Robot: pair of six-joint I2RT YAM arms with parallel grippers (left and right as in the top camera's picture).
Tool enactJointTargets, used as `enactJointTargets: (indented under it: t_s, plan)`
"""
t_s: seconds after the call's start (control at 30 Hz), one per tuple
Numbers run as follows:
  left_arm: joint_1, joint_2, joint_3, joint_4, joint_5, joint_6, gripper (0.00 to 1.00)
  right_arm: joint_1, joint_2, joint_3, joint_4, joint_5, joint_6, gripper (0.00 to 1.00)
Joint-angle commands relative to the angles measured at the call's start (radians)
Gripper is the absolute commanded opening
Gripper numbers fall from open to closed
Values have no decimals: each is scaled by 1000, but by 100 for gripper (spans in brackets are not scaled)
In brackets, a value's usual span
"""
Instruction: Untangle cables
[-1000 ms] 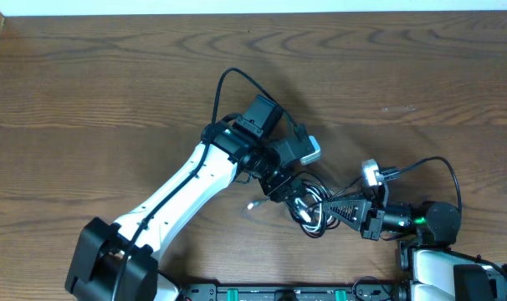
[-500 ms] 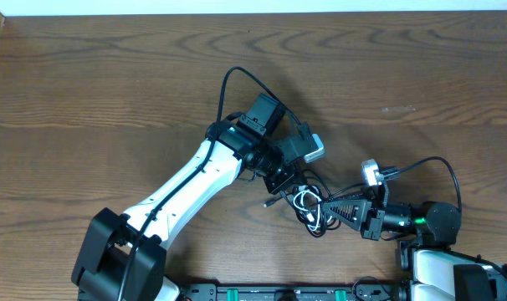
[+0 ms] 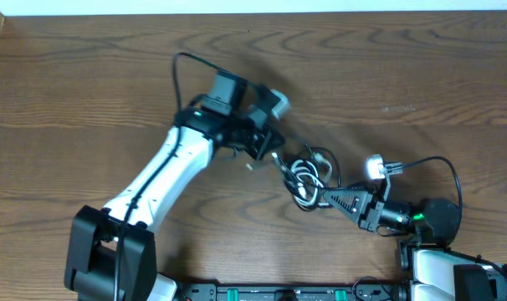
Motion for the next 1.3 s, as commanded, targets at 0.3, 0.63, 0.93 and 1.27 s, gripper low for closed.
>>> enactJointTargets:
  t_s: [0.3,0.63,0.93,1.27]
  plan:
    - [94,0,0,25,-14,-362,7,-2,-2,5,-330,256,-62,50]
    - [93,0,0,20,-14,-407,69,-2,-2,5,-331,257,-82,76]
    - [93,1,0,-18,-251,-385,98,-2,-1,5,-357,264,-146,90]
    - [93,3,0,47,-514,-300,97,-2,-1,5,-436,294,-205,99]
